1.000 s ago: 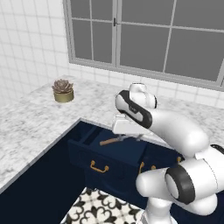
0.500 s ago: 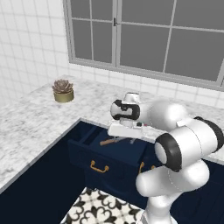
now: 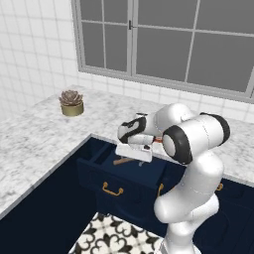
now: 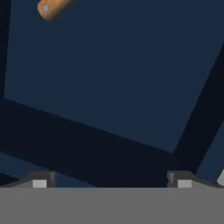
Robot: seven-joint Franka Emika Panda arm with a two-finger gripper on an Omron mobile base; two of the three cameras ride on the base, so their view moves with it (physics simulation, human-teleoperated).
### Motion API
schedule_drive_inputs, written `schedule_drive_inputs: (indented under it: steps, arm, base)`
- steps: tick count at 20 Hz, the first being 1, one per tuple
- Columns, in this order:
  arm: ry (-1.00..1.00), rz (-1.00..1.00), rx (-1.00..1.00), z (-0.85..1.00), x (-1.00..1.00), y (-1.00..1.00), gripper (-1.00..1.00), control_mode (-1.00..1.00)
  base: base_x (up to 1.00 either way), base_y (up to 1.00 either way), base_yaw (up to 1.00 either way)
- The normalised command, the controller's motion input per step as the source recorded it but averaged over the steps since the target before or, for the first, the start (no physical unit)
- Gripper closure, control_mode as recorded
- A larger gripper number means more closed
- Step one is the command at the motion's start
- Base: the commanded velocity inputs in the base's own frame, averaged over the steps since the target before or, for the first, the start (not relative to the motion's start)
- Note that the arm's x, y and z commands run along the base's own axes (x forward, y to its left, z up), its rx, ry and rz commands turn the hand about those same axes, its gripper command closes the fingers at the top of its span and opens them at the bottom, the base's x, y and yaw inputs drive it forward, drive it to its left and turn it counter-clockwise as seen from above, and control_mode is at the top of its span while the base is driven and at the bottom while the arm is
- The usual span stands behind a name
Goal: Pick up the knife from the drawer and place it on the cutting board. Then place the meat from the plate to the cutting board.
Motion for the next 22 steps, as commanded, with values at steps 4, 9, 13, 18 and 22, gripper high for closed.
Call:
schedule_drive_inputs:
  steps: [4, 9, 13, 18, 22]
  arm:
    - [0.00, -0.17, -0.15, -0.39, 0.47, 0.23, -1.00, -1.00]
    - [0.00, -0.11, -0.13, -0.41, 0.40, 0.16, -1.00, -1.00]
    - [-0.01, -0.02, -0.10, -0.38, 0.28, 0.04, -1.00, -1.00]
    - [-0.02, 0.00, -0.03, -0.11, 0.07, 0.01, -1.00, -1.00]
    - [0.00, 0.00, 0.00, -0.15, 0.03, 0.00, -1.00, -1.00]
  base:
    - [0.00, 0.00, 0.00]
    - [0.00, 0.00, 0.00]
    - [0.00, 0.00, 0.00]
    - [0.00, 0.00, 0.00]
    - [0.00, 0.00, 0.00]
